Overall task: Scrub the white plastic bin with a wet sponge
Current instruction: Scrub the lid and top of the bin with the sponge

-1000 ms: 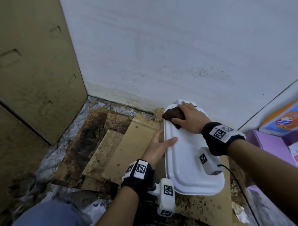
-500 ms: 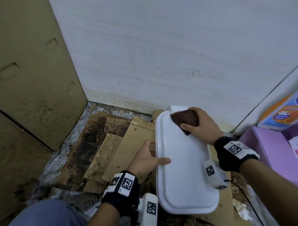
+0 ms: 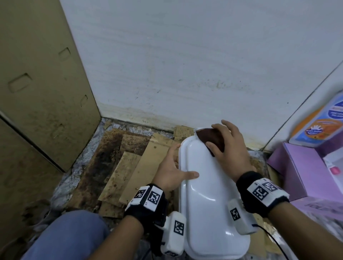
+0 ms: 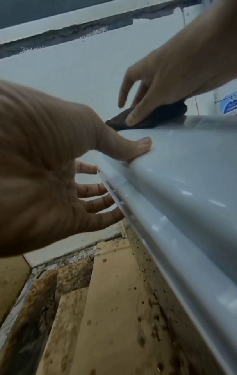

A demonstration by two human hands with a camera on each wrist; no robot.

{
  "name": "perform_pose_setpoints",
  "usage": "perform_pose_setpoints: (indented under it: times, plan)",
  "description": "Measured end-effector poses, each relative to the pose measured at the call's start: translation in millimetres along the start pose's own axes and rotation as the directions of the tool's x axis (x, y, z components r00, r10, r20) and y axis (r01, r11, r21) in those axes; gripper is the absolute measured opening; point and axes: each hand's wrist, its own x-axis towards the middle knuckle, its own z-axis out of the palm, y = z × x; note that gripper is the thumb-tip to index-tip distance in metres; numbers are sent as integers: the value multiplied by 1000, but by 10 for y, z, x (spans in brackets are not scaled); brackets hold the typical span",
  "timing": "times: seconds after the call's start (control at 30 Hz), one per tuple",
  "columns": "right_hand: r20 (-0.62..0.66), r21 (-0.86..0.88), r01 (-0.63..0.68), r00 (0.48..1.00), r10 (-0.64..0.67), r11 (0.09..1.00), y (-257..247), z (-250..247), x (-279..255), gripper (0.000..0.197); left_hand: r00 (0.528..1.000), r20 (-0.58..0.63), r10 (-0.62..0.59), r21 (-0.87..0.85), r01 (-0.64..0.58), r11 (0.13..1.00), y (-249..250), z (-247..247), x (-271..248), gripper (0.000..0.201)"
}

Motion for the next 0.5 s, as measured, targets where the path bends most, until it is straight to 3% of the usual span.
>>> perform_pose_setpoints:
  times: [0.17,0.3,0.43,0.5]
  plan:
    - [87,-144,115,991,-103,983,-245,67,77,25,999,-7,47,25,-47,999,-44,-1,-97,92]
    - [164,-223,197,973,-162,955,-335,156,38,32,999,-12,42,19,-41,999,-53,-20,-109,91]
    - [222,-247,365,923,-314,898,-372,122,8,37,999,-9,33,20,-33,999,-59,-13,-148,97]
    - [247,-287,382,916,-317,879,-365,38,52,33,999,-2,37,11,-37,999,-69,15,-185,98]
